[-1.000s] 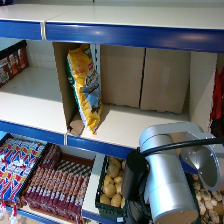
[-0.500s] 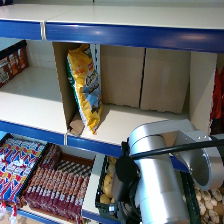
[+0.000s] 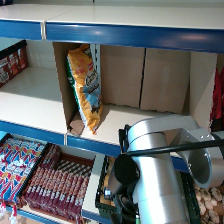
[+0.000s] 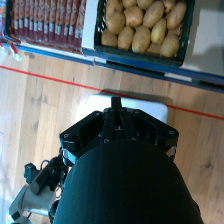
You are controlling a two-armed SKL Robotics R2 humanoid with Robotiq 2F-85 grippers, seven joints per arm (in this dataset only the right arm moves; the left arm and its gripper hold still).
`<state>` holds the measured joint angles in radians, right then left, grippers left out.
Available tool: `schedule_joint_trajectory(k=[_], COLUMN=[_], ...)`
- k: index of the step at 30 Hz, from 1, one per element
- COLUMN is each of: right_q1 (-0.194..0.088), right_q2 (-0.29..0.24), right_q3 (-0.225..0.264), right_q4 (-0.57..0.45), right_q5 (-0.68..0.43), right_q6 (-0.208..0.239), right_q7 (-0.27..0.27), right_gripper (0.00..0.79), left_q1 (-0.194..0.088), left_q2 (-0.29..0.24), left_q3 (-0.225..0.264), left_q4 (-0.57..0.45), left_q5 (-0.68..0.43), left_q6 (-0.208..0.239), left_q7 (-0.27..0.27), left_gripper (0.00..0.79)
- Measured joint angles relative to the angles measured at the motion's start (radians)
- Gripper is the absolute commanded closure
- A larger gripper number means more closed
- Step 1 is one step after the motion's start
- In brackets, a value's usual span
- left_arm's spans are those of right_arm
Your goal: Pick up yellow crisps
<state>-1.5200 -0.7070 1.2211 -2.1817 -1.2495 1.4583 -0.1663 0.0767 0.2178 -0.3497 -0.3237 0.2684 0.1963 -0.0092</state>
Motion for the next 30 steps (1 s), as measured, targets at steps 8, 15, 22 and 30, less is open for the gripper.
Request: schedule_joint_trajectory(k=[8, 15, 22, 30], right_q1=[-0.001, 0.012, 0.016, 0.028], right_q2=[0.008, 0.013, 0.02, 0.036], right_q3=[-0.023, -0.028, -0.032, -0.028], right_q4=[0.0, 0.0, 0.0, 0.0], right_q5=[0.069, 0.139, 0.19, 0.264], right_q6=[0.016, 0.02, 0.02, 0.018], right_q7=[-0.001, -0.003, -0.011, -0.016], right_gripper=[0.779, 0.782, 0.779, 0.78], left_q1=[0.0, 0.0, 0.0, 0.0], left_q2=[0.0, 0.0, 0.0, 0.0], left_q3=[0.0, 0.0, 0.0, 0.0], left_q4=[0.0, 0.0, 0.0, 0.0], left_q5=[0.0, 0.0, 0.0, 0.0], left_q6=[0.0, 0.0, 0.0, 0.0], left_q7=[0.0, 0.0, 0.0, 0.0], left_gripper=[0.785, 0.785, 0.785, 0.785])
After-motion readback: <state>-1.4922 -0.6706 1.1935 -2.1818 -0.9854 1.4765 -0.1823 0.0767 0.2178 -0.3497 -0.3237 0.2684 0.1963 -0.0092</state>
